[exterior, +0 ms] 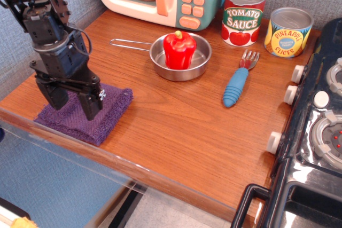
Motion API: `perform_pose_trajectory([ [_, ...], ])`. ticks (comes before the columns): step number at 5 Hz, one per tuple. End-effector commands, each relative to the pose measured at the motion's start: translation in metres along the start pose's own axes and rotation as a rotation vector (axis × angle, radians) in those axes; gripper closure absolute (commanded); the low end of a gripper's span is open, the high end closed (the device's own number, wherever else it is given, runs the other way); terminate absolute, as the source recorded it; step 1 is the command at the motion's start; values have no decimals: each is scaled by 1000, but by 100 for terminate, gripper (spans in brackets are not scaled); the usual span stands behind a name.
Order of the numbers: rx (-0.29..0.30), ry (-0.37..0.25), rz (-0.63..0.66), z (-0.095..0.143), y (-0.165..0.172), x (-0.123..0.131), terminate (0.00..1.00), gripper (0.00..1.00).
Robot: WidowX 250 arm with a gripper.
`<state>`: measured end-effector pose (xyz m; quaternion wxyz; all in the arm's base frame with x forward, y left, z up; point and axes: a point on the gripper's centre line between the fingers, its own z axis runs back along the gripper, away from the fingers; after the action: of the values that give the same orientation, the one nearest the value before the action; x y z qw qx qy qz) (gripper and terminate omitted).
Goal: Slide the purple towel all the way to the right
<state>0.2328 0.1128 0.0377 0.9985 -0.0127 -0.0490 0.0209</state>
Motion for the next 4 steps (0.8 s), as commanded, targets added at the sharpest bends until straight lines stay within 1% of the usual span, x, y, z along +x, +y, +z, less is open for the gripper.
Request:
perform_pose_trajectory([
  [1, 125, -79, -54, 24, 3, 35, 0, 0],
  [2, 144, -84, -72, 21, -4, 41, 0, 0],
  [3, 119, -66, -57, 10, -2, 41, 0, 0],
  [4, 109, -29, -37, 4, 5, 32, 0, 0],
])
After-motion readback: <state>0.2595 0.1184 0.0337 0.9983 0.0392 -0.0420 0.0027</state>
